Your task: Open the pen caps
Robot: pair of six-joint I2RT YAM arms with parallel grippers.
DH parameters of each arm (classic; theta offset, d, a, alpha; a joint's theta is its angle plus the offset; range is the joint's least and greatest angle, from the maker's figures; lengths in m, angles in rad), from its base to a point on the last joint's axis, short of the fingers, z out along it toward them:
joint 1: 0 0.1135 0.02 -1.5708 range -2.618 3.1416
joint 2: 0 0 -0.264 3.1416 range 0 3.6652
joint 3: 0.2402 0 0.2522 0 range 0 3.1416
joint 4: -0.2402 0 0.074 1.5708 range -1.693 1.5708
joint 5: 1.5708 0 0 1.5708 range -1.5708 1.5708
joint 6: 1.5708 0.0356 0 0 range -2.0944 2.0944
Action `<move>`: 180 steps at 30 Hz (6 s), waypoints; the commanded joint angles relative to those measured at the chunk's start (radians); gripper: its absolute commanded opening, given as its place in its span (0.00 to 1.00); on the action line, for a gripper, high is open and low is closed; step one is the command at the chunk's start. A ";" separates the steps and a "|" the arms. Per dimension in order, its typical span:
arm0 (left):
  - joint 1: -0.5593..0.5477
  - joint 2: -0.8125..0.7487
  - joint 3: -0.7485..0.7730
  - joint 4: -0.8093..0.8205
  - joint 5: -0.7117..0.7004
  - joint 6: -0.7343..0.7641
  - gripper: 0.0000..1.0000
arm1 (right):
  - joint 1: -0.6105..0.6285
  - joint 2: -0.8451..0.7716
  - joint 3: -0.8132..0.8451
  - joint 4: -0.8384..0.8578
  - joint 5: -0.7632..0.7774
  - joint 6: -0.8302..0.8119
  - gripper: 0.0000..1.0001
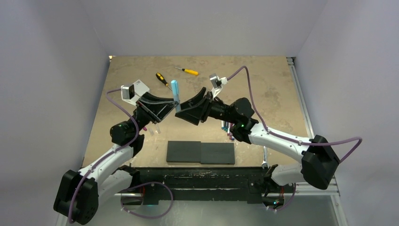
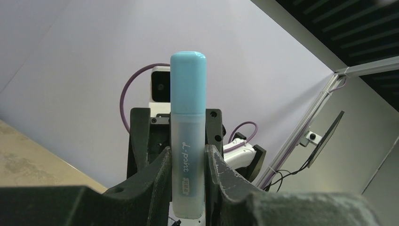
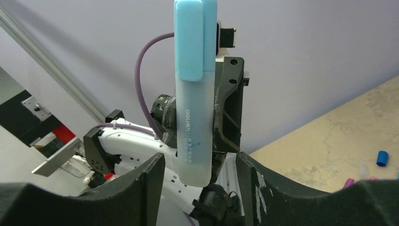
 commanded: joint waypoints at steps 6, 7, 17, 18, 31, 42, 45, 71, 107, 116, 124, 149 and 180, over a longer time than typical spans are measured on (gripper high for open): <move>-0.014 -0.023 -0.005 0.027 -0.008 0.017 0.00 | 0.012 0.022 0.073 0.086 -0.037 0.053 0.47; -0.015 -0.024 -0.006 0.027 -0.007 0.019 0.00 | 0.013 0.025 0.077 0.085 -0.036 0.055 0.45; -0.016 -0.053 0.022 -0.081 0.014 0.045 0.35 | 0.019 -0.025 0.073 -0.045 0.009 -0.050 0.00; -0.016 -0.065 0.029 -0.119 0.010 0.056 0.45 | 0.019 -0.055 0.068 -0.107 0.042 -0.110 0.00; -0.017 -0.099 0.342 -0.771 -0.052 0.504 0.94 | 0.020 -0.274 0.050 -0.724 0.465 -0.482 0.00; -0.137 0.109 0.623 -1.134 -0.053 0.753 0.88 | 0.022 -0.282 0.059 -0.757 0.485 -0.489 0.00; -0.173 0.124 0.635 -1.179 -0.076 0.779 0.75 | 0.023 -0.280 0.059 -0.758 0.488 -0.489 0.00; -0.198 0.087 0.509 -0.860 0.034 0.594 0.00 | -0.042 -0.394 -0.029 -0.573 0.201 -0.313 0.84; -0.200 0.135 0.409 -0.559 0.131 0.406 0.00 | -0.230 -0.207 -0.029 -0.117 -0.245 0.116 0.37; -0.198 0.116 0.422 -0.616 0.099 0.435 0.00 | -0.212 -0.245 -0.034 -0.245 -0.160 -0.009 0.00; -0.126 0.118 0.511 -0.618 -0.009 0.384 0.00 | -0.211 -0.334 -0.116 -0.365 -0.086 -0.109 0.00; 0.006 0.019 0.567 -1.356 -0.373 0.679 0.00 | -0.210 -0.226 -0.085 -0.884 0.696 -0.292 0.00; 0.006 -0.235 0.206 -1.690 -0.532 0.713 0.00 | -0.154 0.367 0.035 -0.890 0.824 -0.245 0.15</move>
